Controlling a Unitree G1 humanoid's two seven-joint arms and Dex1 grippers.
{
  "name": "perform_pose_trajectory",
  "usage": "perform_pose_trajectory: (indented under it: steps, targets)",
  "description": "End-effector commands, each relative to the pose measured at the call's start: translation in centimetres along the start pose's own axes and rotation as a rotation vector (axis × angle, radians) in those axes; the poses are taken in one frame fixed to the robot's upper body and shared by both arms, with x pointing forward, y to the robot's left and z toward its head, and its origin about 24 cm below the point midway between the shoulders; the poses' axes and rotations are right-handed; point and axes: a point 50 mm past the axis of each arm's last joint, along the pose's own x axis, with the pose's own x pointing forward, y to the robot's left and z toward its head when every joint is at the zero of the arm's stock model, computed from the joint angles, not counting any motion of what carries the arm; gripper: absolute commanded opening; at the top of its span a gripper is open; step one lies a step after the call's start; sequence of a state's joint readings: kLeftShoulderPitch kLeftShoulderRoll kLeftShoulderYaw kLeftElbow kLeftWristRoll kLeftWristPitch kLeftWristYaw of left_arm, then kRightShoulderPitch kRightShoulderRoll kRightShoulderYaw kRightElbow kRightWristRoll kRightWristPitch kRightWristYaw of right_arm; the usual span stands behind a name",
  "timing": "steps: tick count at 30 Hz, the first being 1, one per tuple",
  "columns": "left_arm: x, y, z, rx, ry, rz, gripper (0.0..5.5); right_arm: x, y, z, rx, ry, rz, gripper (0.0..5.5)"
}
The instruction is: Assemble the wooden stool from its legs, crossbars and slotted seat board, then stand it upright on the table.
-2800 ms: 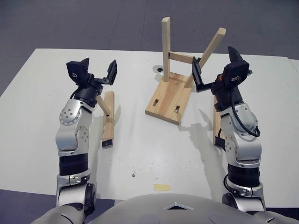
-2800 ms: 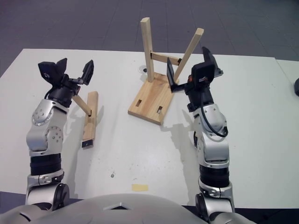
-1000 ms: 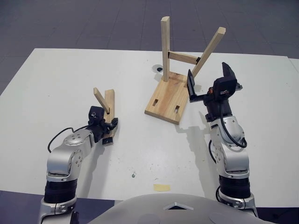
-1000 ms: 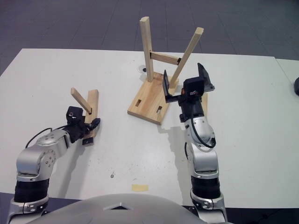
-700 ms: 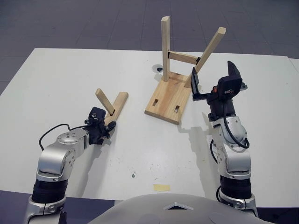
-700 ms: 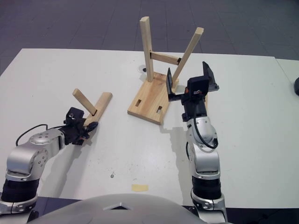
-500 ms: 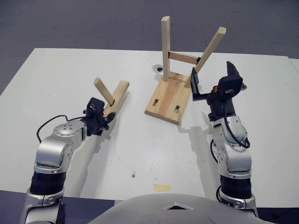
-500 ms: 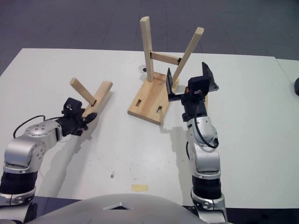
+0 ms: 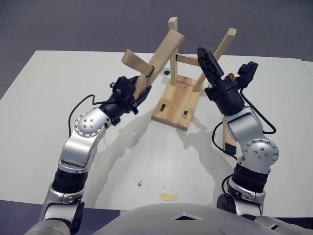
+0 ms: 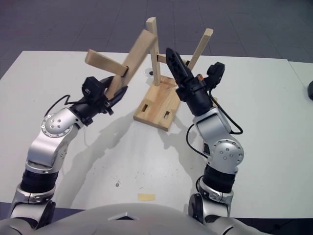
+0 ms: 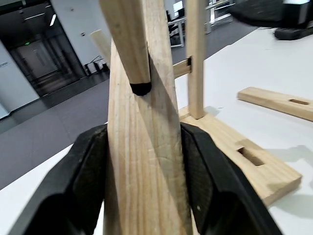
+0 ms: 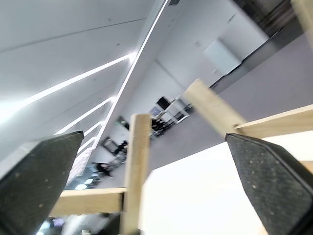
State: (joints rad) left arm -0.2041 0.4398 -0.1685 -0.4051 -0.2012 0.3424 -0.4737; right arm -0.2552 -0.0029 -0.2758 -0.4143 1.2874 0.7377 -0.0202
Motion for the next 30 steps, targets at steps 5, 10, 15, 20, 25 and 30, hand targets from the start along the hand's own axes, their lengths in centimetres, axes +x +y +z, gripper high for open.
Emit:
perform_pose_trajectory:
  steps: [5, 10, 15, 20, 25, 30]
  targets:
    - [1.0, -2.3, 1.1, 0.008, -0.081, -0.182, 2.06, 0.8, 0.0, -1.3, 0.054, 0.083, -0.007, 4.94]
    - [1.2, -2.8, 1.0, -0.015, -0.086, -0.195, 2.06, 0.8, -0.1, -1.7, 0.019, 0.087, -0.008, 4.01]
    - [1.1, -2.8, 0.6, -0.012, -0.077, -0.176, 2.06, 0.1, 0.1, -1.7, 0.009, 0.056, -0.013, 3.22]
    - [1.2, -3.0, 0.2, -0.008, -0.065, -0.166, 2.06, -0.4, 0.0, -1.9, -0.001, 0.037, -0.040, 2.38]
    - [1.0, -3.4, 0.0, -0.004, -0.056, -0.170, 2.06, -0.6, 0.1, -1.9, 0.008, 0.016, -0.053, 1.50]
    - [1.1, -3.5, 0.3, 0.033, -0.059, -0.176, 2.06, -1.2, -0.5, -1.5, 0.017, -0.005, -0.105, 1.02]
